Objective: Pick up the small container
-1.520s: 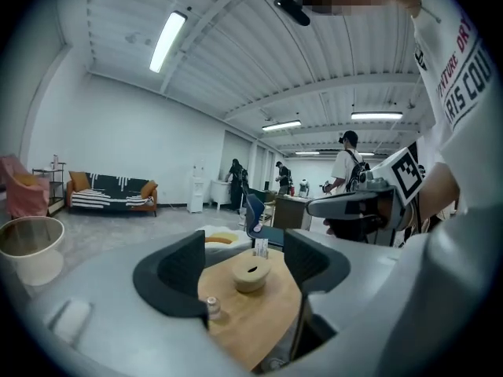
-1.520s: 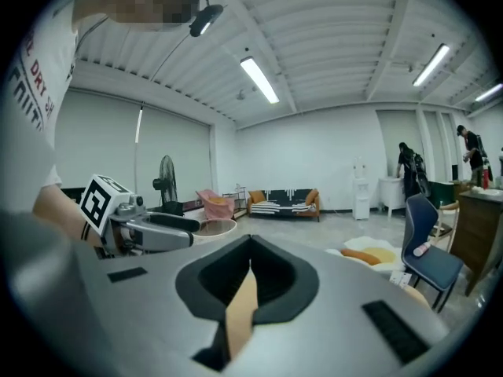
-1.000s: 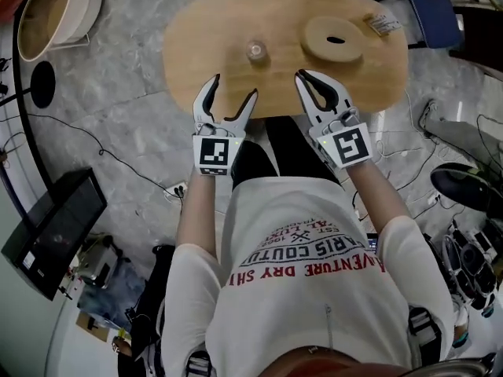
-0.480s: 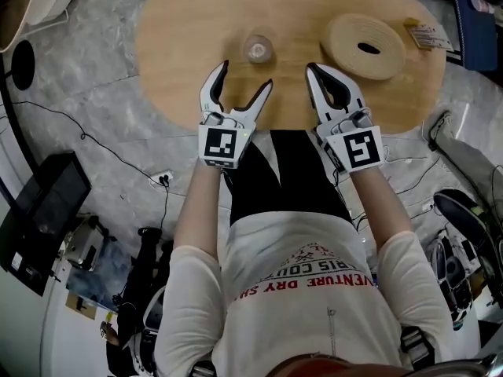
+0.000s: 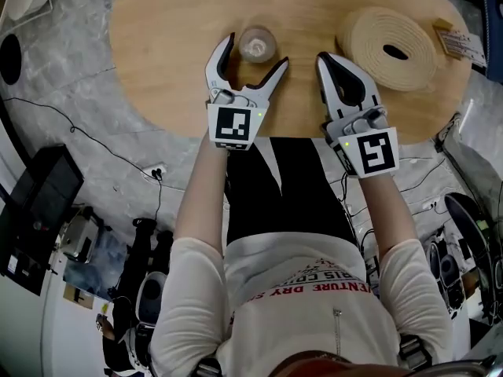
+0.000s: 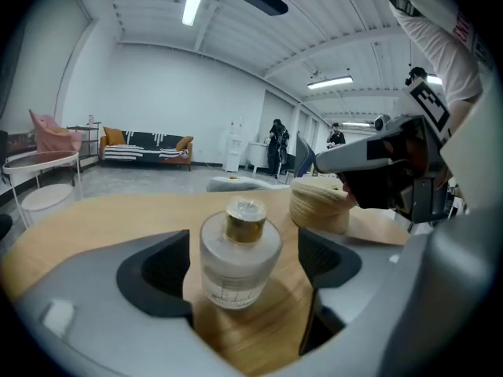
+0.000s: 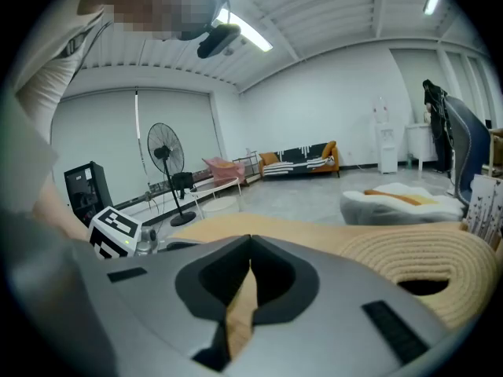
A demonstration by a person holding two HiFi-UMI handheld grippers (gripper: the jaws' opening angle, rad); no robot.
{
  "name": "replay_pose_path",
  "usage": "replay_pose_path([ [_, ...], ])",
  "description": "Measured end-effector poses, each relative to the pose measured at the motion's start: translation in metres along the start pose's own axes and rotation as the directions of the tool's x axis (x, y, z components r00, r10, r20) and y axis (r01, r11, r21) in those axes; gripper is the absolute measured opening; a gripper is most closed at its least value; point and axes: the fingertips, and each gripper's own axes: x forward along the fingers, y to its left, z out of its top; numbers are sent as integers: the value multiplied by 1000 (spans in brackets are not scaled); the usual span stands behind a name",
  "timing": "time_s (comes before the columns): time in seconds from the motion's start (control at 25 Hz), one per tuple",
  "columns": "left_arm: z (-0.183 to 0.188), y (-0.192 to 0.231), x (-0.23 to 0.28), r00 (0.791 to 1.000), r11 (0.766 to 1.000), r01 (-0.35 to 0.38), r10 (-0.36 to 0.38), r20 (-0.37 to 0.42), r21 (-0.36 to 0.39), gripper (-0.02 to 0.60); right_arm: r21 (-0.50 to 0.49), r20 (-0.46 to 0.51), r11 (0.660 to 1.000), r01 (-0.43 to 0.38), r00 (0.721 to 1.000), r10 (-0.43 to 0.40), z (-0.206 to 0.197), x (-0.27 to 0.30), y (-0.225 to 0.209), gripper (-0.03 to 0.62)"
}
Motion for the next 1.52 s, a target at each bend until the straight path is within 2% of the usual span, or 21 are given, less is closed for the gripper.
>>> replay_pose_path([
  [0.2,-9,2,22,1000,998,16,-15,-18,54,416,32,-7,999,16,1000,-16,-11,8,-10,8],
  [0.36,-20,2,29,998,993,-24,31,-61,112,413,65,-17,998,0,1000,1,-22,5,-6,8],
  [0.48,-23,4,32,995,992,-45,56,-86,122,410,76,-32,997,-3,999,6,-30,5,-3,8],
  [0.52,-23,6,33,993,991,-58,70,-93,123,393,82,-33,997,-5,999,8,-31,5,-2,8],
  [0.56,-22,9,34,992,990,-72,84,-98,124,346,86,-31,996,-8,999,10,-32,6,-1,8],
  [0.64,-22,11,35,990,989,-83,96,-102,125,342,85,-27,996,-13,1000,15,-33,6,1,8],
  [0.84,-25,5,35,992,989,-42,58,-111,144,341,85,-47,996,-4,999,8,-39,2,2,8],
  [1.0,-27,-4,22,987,994,10,8,-163,106,341,83,-69,997,-10,997,15,-37,-6,8,8],
  [1.24,8,-16,-14,983,989,72,-49,-176,130,341,68,-68,997,-40,997,45,-11,-23,27,8],
  [1.52,108,-31,-68,994,982,74,-60,-87,172,341,40,-66,999,-27,997,30,54,-62,50,8],
])
